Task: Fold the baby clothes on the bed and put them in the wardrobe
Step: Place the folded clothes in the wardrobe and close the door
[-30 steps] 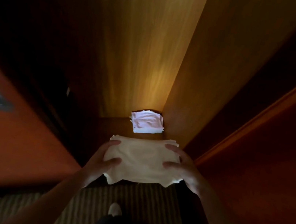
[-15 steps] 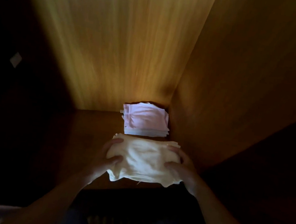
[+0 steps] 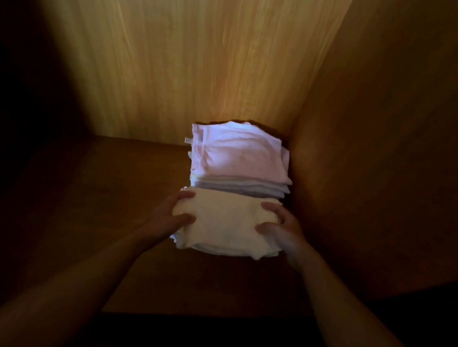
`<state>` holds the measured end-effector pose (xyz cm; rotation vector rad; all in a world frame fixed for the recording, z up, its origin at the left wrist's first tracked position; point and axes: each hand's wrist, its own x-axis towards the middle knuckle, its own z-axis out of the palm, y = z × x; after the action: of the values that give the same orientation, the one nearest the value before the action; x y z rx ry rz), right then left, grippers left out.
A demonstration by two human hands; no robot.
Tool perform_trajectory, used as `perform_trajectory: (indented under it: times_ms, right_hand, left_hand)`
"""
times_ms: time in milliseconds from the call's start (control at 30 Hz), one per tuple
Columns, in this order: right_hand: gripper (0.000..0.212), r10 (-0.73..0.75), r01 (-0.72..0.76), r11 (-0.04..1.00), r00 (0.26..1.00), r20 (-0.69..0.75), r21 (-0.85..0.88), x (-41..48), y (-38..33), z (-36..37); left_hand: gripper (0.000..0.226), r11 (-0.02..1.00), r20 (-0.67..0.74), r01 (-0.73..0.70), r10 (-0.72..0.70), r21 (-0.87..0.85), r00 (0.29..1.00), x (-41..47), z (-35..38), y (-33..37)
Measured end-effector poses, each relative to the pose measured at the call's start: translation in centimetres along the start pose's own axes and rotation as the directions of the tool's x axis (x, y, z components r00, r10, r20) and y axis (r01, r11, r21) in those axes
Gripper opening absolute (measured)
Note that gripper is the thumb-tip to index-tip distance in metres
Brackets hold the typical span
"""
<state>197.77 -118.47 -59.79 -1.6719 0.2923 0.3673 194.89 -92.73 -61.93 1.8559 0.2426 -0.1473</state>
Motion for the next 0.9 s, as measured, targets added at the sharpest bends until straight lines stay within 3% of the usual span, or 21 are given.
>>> perform_trajectory:
  times_ms: [167, 367, 700, 800, 900]
  right_hand:
    - [0.056, 0.003, -0.004, 1.0, 0.999, -0.04, -0.022, 2.1, 2.2, 0.0]
    - [0.061, -0.019, 0.013, 0.997, 0.997, -0.069, -0.079, 4.0, 2.6, -0.4]
    - [0.056, -0.064, 0.045, 0.977, 0.994, -0.088, -0.207, 7.5, 4.7, -1.3]
    - [0.055, -0.105, 0.079, 0.958, 0.991, -0.079, -0.274, 8.3, 5.0, -1.3]
    - [0.059, -0.182, 0.144, 0.879, 0.982, -0.042, -0.454, 8.9, 5.1, -1.1]
  left_hand:
    - [0.054, 0.999, 0.019, 0.012, -0.012, 0.033, 1.0, 1.9, 1.5, -2.3]
    - [0.052, 0.997, -0.062, -0.03, 0.034, 0.072, 0.997, 4.4, 3.0, -3.4]
    - [0.05, 0.974, -0.088, -0.112, 0.131, 0.195, 0.988, 5.1, 4.3, -5.1]
    - [0.053, 0.945, -0.066, -0.11, 0.137, 0.309, 0.988, 5.0, 4.4, -5.7]
    - [0.055, 0.88, -0.051, -0.073, 0.109, 0.47, 0.993, 4.5, 4.6, -5.4]
